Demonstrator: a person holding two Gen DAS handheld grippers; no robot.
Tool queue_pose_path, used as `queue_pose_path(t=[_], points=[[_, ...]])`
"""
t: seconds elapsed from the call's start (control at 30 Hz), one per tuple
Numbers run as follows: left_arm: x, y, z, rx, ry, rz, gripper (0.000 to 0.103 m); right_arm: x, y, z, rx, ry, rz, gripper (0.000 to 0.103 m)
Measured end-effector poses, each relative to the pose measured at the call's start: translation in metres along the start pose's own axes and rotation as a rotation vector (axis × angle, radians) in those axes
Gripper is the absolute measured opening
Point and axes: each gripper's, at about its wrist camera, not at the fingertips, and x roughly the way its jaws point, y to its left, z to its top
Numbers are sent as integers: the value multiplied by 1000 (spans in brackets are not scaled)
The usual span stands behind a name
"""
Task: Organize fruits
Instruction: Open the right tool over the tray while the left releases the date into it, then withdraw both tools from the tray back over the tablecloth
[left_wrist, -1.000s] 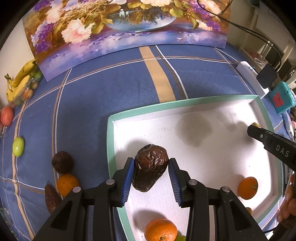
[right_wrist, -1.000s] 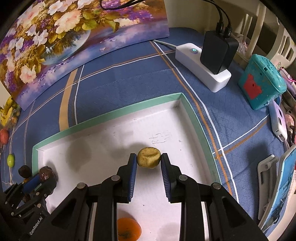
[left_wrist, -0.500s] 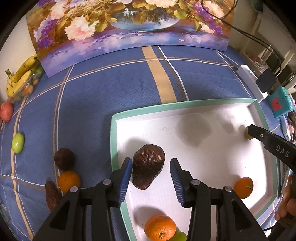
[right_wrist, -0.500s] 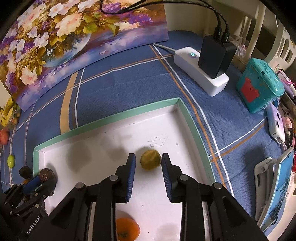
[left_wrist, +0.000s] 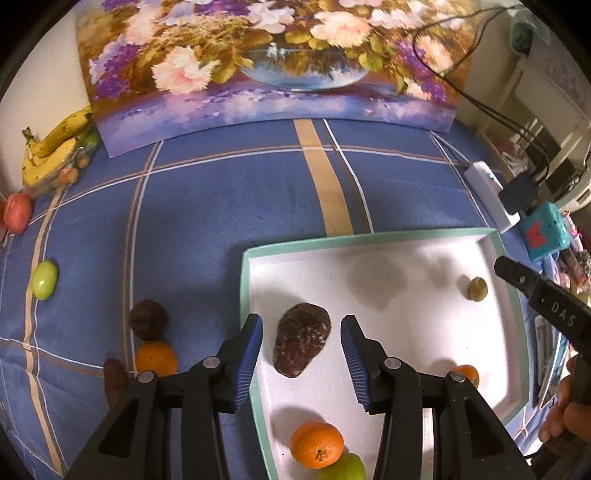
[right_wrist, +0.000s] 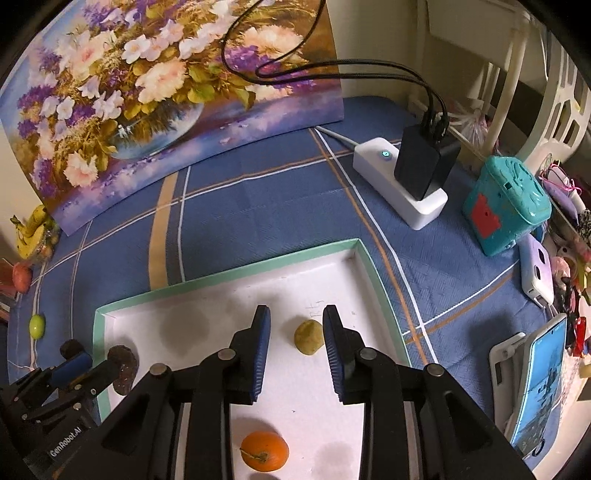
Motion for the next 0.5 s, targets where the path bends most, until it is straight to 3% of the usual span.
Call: queue_pose_path(t=[0.3,0.37,0.5], points=[[-7,21,5,-88,-26,22,49,1,1,1,1,1,-1,30],[-7,28,6,-115,-30,39,63,2,3,1,-5,6,0,30],[-5,42,6,-177,-33,66,66,5,6,0,-18,11,2,43]])
